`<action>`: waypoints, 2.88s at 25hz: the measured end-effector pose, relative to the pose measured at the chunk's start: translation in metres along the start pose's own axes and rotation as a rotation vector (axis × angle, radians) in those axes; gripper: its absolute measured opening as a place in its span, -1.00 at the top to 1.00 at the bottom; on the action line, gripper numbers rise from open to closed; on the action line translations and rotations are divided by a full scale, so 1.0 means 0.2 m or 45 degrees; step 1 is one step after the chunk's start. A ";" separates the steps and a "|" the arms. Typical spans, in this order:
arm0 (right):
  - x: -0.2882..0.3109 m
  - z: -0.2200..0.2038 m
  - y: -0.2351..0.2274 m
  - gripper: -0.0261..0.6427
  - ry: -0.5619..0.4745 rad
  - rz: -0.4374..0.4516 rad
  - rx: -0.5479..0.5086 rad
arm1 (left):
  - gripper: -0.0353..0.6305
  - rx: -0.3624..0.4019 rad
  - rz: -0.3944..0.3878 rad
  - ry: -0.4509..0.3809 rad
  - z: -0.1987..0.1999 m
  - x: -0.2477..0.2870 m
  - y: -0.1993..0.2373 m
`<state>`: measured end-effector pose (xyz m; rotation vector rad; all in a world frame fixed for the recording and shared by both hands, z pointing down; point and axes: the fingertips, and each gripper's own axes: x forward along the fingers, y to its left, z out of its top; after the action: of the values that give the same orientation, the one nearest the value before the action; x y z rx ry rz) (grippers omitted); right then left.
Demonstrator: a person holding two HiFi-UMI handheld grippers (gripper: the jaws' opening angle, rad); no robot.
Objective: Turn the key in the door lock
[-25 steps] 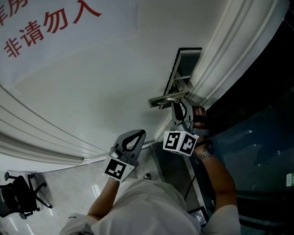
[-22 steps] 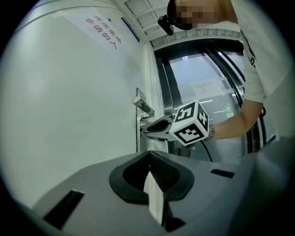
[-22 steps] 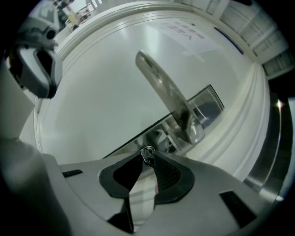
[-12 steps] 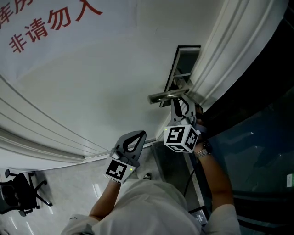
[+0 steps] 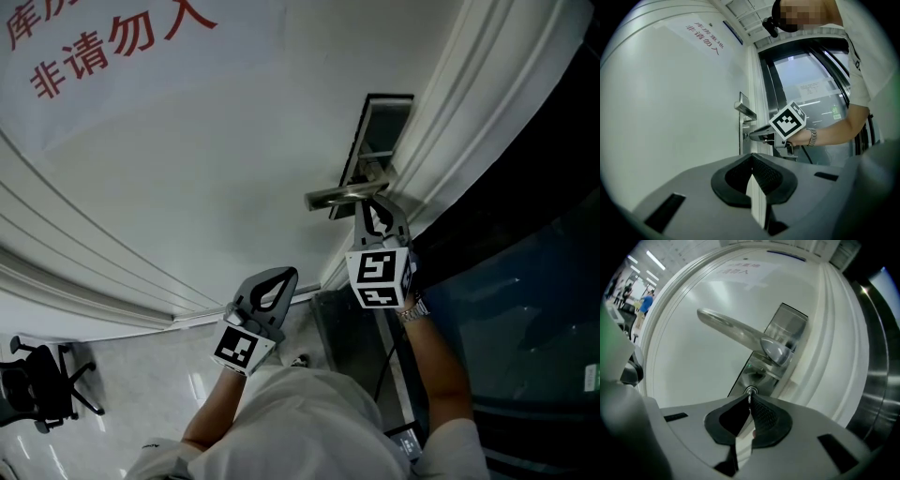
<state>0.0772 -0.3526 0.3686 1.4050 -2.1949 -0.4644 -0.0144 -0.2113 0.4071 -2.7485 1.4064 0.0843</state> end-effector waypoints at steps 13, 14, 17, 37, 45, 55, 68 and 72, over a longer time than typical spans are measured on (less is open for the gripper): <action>0.01 -0.01 -0.02 0.89 -0.068 0.199 0.763 | 0.88 0.036 0.001 -0.008 0.03 0.03 -0.03; 0.01 -0.01 -0.02 0.89 -0.074 0.220 0.843 | 0.88 0.044 0.001 -0.010 0.03 0.03 -0.03; 0.01 -0.02 -0.02 0.89 -0.084 0.307 1.109 | 0.88 0.046 0.007 -0.011 0.03 0.02 -0.03; -0.02 0.02 -0.03 0.39 -0.073 0.684 1.480 | 0.88 0.051 0.010 0.020 0.03 -0.01 -0.05; -0.06 0.03 0.01 0.37 -0.052 0.265 0.238 | 0.88 0.059 0.028 0.027 0.01 -0.01 -0.02; -0.04 0.02 0.04 0.37 -0.021 -0.058 -0.612 | 0.88 0.051 0.020 0.025 0.00 -0.01 -0.01; -0.02 0.03 0.05 0.60 -0.044 -0.107 -0.598 | 0.88 0.002 0.035 0.056 -0.03 -0.04 0.03; -0.02 0.04 0.04 0.76 -0.065 -0.122 -0.508 | 0.88 -0.007 0.046 0.060 -0.04 -0.04 0.05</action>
<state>0.0678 -0.3455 0.3665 1.2896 -1.9381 -0.9238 -0.0273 -0.2106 0.4147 -2.7478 1.4692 0.0253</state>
